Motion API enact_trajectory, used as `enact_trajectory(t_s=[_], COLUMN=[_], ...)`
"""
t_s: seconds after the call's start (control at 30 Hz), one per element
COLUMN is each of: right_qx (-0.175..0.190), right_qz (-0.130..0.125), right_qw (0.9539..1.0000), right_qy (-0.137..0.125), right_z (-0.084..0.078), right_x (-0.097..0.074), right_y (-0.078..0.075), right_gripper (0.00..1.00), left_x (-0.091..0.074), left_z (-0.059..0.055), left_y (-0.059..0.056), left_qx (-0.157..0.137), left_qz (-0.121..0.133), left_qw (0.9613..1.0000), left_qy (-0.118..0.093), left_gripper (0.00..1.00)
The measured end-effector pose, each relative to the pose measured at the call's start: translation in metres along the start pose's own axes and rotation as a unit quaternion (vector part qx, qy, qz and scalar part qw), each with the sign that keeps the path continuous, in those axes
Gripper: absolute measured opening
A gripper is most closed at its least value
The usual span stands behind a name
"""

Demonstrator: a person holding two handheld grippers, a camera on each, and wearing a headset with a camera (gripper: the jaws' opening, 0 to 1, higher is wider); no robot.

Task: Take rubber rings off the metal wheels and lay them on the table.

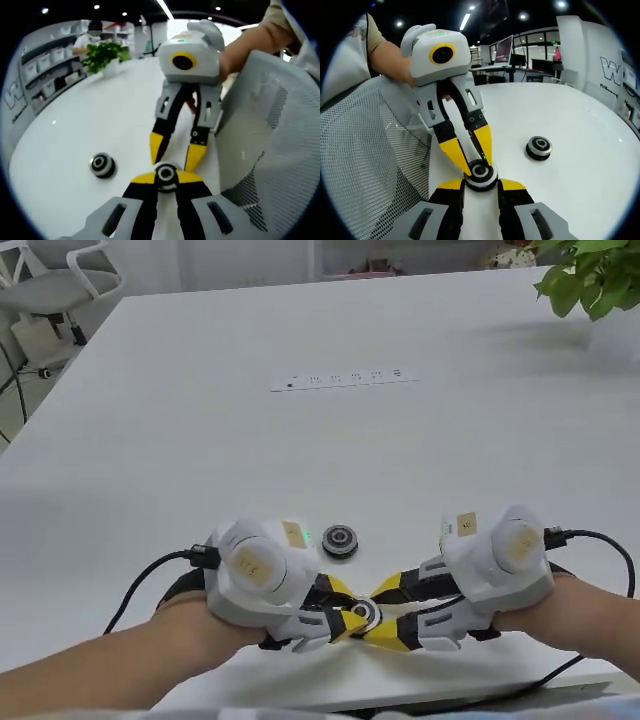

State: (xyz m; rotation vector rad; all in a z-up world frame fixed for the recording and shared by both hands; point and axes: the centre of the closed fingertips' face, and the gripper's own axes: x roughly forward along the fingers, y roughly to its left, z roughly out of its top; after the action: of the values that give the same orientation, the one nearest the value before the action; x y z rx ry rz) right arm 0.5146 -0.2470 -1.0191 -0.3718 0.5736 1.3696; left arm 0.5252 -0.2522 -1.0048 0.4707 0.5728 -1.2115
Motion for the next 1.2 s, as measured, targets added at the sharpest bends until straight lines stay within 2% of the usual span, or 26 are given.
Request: enact_trajectory(t_s=[0.47,0.87,1.03,1.07,1.2], right_qx=[-0.010,0.004,0.009,0.022,0.030], right_qz=[-0.006,-0.005,-0.013,-0.009,-0.012], right_qw=[0.9999,1.0000,0.9998,0.9997,0.9994], right_qy=[0.001,0.001,0.012,0.009,0.007], right_z=[-0.0003,-0.0032,-0.0088,-0.0087,-0.0094], right_x=[-0.0043,-0.0069,-0.0092,-0.0094,-0.0102], right_y=[0.0012,0.0016,-0.0018,-0.0007,-0.0022], right_gripper=[0.20,0.16,0.09,0.08,0.03], left_x=[-0.0008,-0.0012,-0.0013,-0.0013,-0.0013], left_z=[-0.0001,-0.0005,-0.0006,-0.0006,-0.0006], left_y=[-0.0024,-0.0029,-0.0026,-0.0026,-0.0024], left_qx=[0.002,0.001,0.001,0.001,0.001], left_qz=[0.001,0.001,0.001,0.001,0.002], left_qw=[1.0000,1.0000,1.0000,1.0000,1.0000], left_qy=[-0.002,-0.003,-0.004,-0.004,-0.004], left_gripper=[0.13,0.13,0.13,0.13,0.13])
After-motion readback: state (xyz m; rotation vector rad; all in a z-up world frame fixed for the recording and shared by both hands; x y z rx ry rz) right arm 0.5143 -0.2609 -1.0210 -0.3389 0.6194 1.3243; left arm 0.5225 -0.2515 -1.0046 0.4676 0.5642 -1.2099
